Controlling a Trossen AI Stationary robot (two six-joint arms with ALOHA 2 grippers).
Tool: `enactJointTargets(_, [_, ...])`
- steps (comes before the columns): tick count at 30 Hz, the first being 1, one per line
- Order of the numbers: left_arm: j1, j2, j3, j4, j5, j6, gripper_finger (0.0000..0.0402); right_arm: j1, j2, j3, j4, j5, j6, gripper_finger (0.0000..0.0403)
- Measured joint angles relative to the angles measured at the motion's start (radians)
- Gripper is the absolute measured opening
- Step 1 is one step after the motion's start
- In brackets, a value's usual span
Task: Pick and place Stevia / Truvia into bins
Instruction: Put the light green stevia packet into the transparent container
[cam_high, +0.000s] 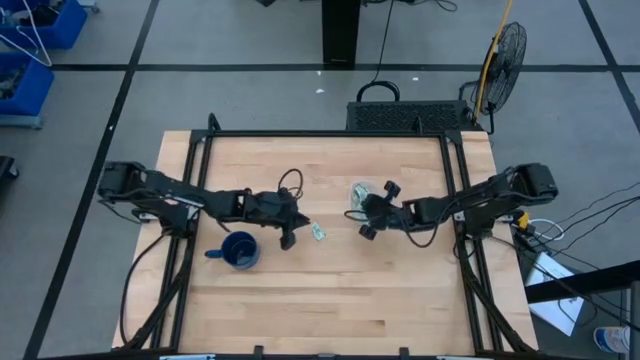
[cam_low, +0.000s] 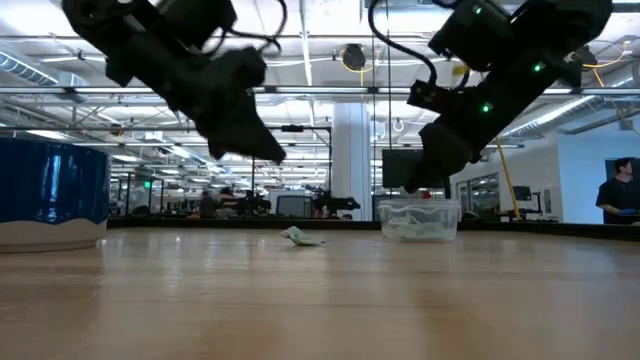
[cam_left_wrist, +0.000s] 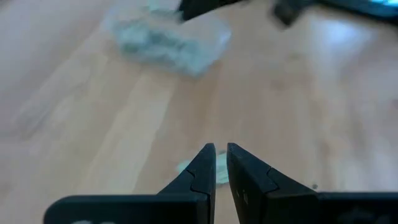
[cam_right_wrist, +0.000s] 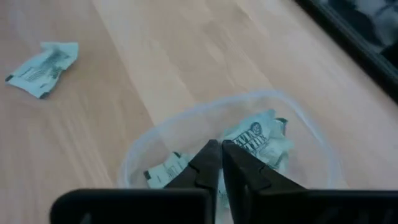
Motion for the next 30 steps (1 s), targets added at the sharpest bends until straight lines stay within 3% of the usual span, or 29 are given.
enactJointTargets(4, [0.006, 0.106, 0.04, -0.013, -0.019, -0.018, 0.0047, -0.056, 0.001, -0.016, 0.034, -0.084, -0.028, 0.0041])
enactJointTargets(8, [0.02, 0.188, 0.078, -0.02, -0.008, -0.006, 0.0047, -0.065, 0.001, -0.016, 0.034, -0.093, -0.028, 0.0072])
enactJointTargets(15, [0.057, 0.229, 0.126, -0.125, 0.012, 0.049, 0.0054, -0.034, 0.001, -0.016, 0.041, -0.146, -0.028, 0.0104])
enactJointTargets(25, [0.071, 0.229, 0.128, -0.151, 0.052, 0.083, 0.0166, 0.001, 0.001, -0.015, 0.153, -0.145, -0.063, 0.0107])
enactJointTargets(30, [0.059, 0.229, 0.128, -0.132, 0.054, 0.07, 0.0183, 0.001, 0.001, -0.015, 0.212, -0.145, -0.061, 0.0105])
